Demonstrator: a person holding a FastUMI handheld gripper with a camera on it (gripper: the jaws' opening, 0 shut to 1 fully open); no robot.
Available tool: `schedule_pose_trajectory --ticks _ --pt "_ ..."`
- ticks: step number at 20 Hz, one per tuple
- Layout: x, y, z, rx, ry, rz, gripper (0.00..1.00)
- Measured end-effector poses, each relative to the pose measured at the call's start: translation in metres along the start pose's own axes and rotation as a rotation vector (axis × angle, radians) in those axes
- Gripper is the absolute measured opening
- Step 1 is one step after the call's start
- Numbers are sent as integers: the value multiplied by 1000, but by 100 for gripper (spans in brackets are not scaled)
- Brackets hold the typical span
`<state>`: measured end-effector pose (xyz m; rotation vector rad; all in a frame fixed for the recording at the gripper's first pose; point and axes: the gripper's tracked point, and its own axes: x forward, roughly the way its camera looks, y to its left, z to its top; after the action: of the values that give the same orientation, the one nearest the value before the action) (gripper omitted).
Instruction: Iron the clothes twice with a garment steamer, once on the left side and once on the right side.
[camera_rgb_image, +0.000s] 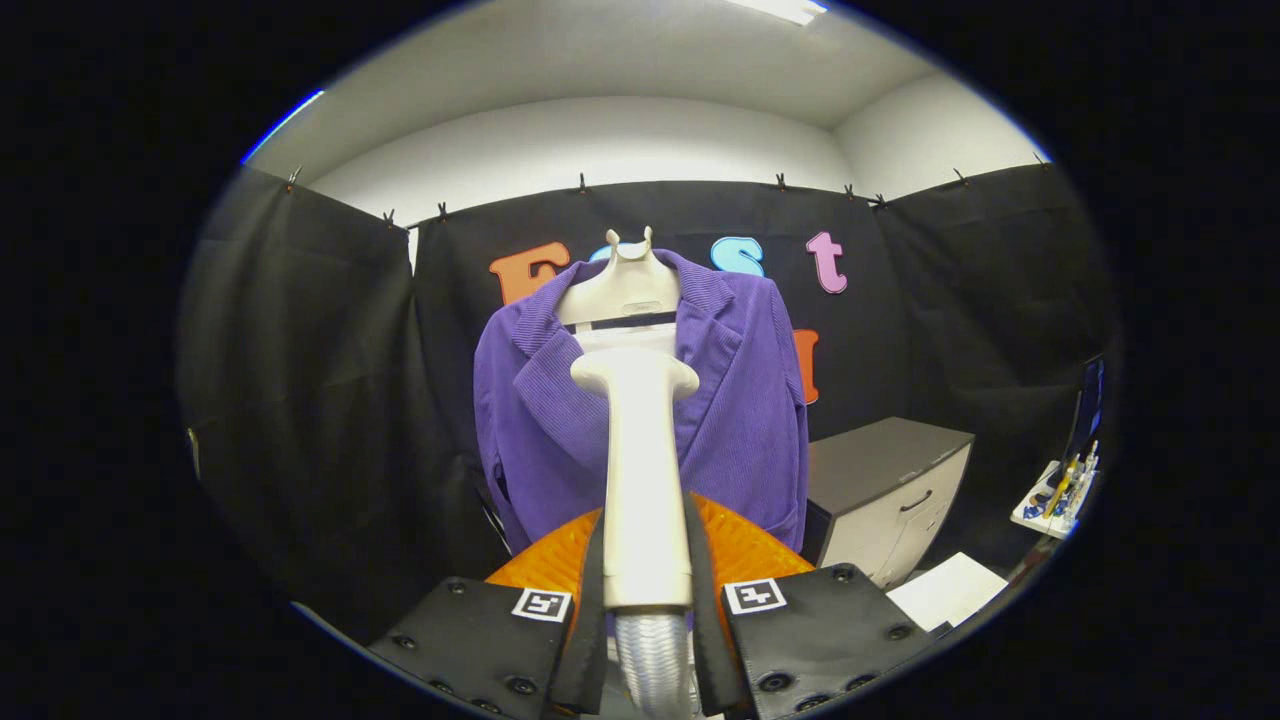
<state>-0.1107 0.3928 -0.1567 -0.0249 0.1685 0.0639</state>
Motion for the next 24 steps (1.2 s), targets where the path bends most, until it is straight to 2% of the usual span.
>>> schedule_pose_trajectory --ticks 7,24 --pt "22 24 -27 -57 44 24 42" --pt "15 -5 -113 -69 228 -7 43"
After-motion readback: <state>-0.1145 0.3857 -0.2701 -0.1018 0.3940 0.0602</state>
